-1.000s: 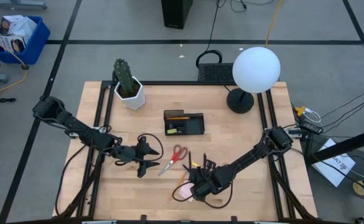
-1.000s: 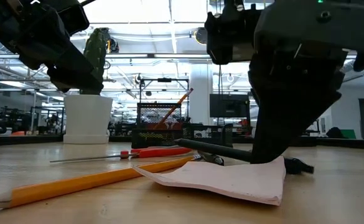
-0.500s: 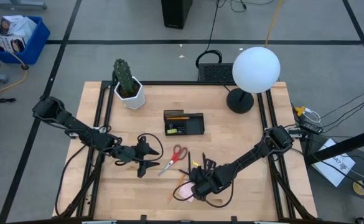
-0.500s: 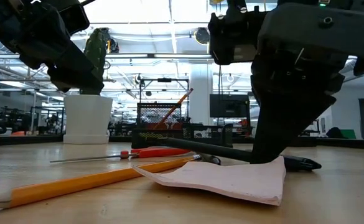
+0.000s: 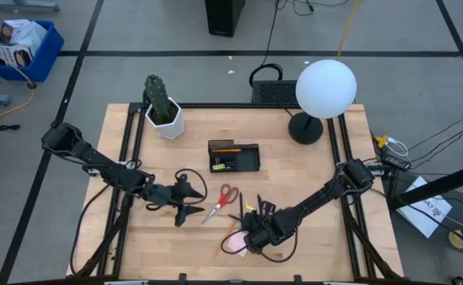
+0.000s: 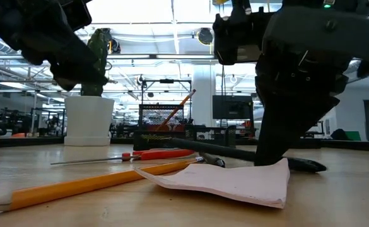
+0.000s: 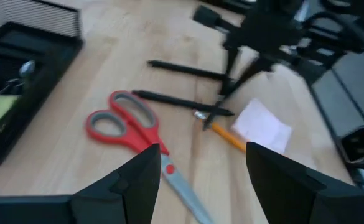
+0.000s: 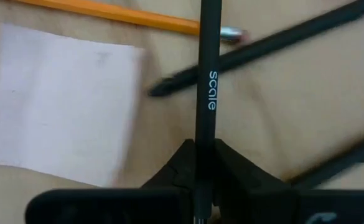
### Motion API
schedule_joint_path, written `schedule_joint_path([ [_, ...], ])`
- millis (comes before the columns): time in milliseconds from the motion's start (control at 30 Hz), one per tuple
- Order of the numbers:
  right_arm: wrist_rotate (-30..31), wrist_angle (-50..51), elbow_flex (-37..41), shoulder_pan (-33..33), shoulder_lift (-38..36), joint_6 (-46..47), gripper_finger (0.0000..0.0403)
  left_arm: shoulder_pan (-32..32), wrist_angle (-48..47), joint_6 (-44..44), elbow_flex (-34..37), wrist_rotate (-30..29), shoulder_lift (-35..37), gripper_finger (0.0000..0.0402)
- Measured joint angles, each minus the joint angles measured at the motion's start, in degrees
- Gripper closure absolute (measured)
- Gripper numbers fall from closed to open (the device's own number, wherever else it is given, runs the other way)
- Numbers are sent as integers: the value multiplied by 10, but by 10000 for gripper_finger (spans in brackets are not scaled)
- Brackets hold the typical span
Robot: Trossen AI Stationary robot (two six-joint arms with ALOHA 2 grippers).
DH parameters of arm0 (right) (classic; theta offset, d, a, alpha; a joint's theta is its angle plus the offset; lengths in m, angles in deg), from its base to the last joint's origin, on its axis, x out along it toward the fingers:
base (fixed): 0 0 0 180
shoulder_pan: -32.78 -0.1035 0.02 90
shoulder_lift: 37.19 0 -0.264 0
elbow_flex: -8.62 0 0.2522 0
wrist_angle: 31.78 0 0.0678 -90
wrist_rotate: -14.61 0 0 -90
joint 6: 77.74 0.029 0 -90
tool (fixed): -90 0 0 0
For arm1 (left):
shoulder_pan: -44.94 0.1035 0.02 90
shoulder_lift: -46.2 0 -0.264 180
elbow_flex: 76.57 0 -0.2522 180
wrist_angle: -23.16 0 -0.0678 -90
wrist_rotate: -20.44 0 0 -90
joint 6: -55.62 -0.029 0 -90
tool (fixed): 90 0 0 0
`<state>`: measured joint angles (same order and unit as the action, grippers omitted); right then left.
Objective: Pick and place office supplies into organizer
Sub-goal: Put the middle black pen into the top left of the desk organizer
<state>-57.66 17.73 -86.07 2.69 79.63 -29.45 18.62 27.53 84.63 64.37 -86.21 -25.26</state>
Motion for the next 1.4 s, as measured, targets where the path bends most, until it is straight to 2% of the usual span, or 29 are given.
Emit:
schedule_joint_path([
  [167, 7, 1, -1, 12, -27, -17, 379, 18, 37, 4, 0, 45, 0, 160],
  [300, 0, 9, 0, 20, -28, -44, 379, 40, 46, 42, 0, 82, 0, 160],
  [533, -57, 13, -13, 39, -28, -135, 379, 96, 39, 112, 0, 195, 0, 160],
  [733, -58, 9, -65, 39, -30, -236, 379, 122, 40, 130, -1, 242, 0, 160],
  [1033, -55, 31, -102, 57, -30, -291, 379, 127, 40, 170, -62, 350, -71, 160],
  [1200, -47, 31, -103, 58, -30, -310, 379, 124, 34, 168, -104, 361, -123, 160],
  [1400, -40, 25, -103, 53, -30, -309, 379, 113, 29, 157, -118, 342, -169, 160],
])
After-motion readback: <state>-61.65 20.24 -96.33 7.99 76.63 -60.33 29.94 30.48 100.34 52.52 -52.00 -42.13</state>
